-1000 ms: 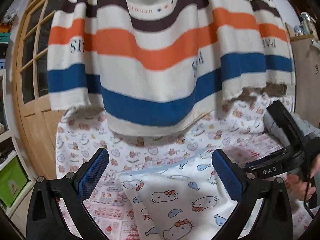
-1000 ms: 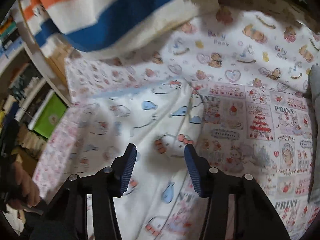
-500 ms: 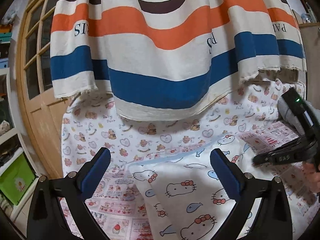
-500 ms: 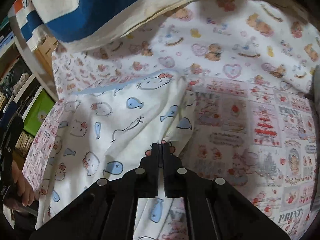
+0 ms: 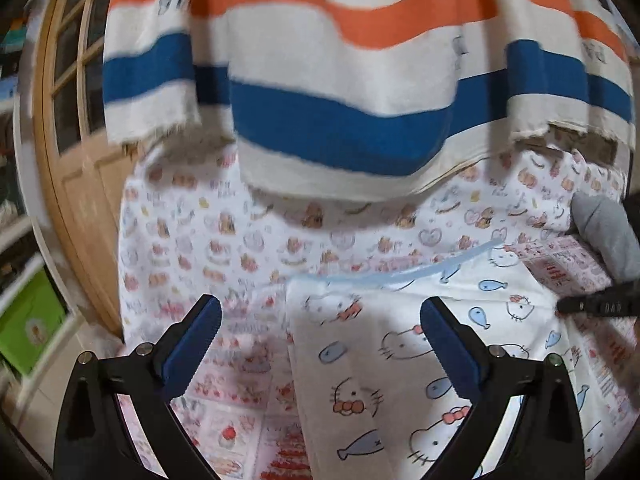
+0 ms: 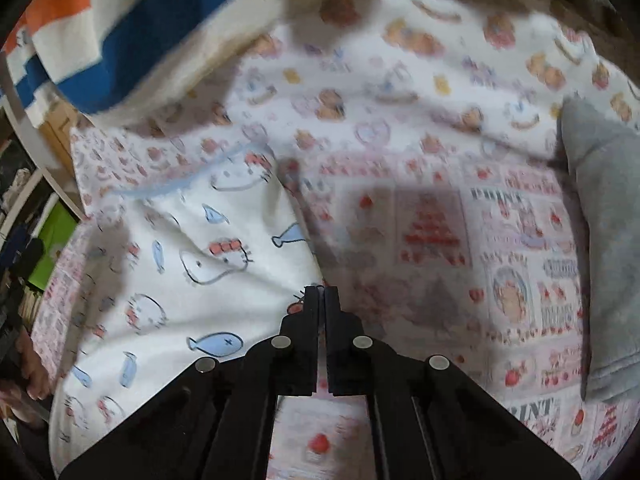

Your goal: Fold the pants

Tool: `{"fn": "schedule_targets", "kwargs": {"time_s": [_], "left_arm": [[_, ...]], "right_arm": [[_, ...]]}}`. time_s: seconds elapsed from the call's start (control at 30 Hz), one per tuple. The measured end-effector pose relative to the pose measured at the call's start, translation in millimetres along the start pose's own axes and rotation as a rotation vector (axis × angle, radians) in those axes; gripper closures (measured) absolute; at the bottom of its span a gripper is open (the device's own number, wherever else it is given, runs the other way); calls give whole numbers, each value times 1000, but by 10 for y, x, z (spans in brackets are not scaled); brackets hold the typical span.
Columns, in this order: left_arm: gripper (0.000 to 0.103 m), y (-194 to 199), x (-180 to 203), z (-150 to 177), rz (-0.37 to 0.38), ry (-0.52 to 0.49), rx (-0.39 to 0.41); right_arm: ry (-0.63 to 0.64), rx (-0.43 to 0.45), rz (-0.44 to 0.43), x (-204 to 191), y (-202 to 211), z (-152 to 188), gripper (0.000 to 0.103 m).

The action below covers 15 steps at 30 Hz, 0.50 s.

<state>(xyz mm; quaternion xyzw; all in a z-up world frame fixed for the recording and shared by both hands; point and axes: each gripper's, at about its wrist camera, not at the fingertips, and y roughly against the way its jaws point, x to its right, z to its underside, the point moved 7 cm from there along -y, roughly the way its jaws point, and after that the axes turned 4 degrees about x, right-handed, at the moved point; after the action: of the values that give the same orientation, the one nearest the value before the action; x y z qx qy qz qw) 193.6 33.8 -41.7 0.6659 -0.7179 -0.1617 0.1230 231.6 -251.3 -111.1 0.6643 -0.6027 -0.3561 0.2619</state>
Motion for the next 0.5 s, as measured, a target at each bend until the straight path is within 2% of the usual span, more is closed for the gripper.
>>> {"fn": "schedule_targets", "kwargs": {"time_s": [0.13, 0.2, 0.27, 0.3, 0.37, 0.43, 0.5], "left_arm": [[8, -94, -114, 57, -9, 46, -59], [16, -136, -154, 88, -37, 41, -88], [23, -205, -177, 146, -64, 22, -139], [26, -234, -179, 176, -51, 27, -163], [27, -300, -186, 243, -19, 49, -218], [27, -345, -182, 304, 3, 61, -259], [29, -374, -170, 345, 6, 58, -281]], "right_arm": [[-10, 8, 7, 48, 30, 8, 101], [-7, 27, 14, 47, 77, -23, 101], [14, 96, 91, 98, 198, -86, 101], [15, 121, 95, 114, 252, -108, 100], [-4, 129, 25, 112, 341, -123, 99], [-29, 94, -75, 67, 402, -71, 85], [-33, 76, -141, -12, 482, 23, 50]]}}
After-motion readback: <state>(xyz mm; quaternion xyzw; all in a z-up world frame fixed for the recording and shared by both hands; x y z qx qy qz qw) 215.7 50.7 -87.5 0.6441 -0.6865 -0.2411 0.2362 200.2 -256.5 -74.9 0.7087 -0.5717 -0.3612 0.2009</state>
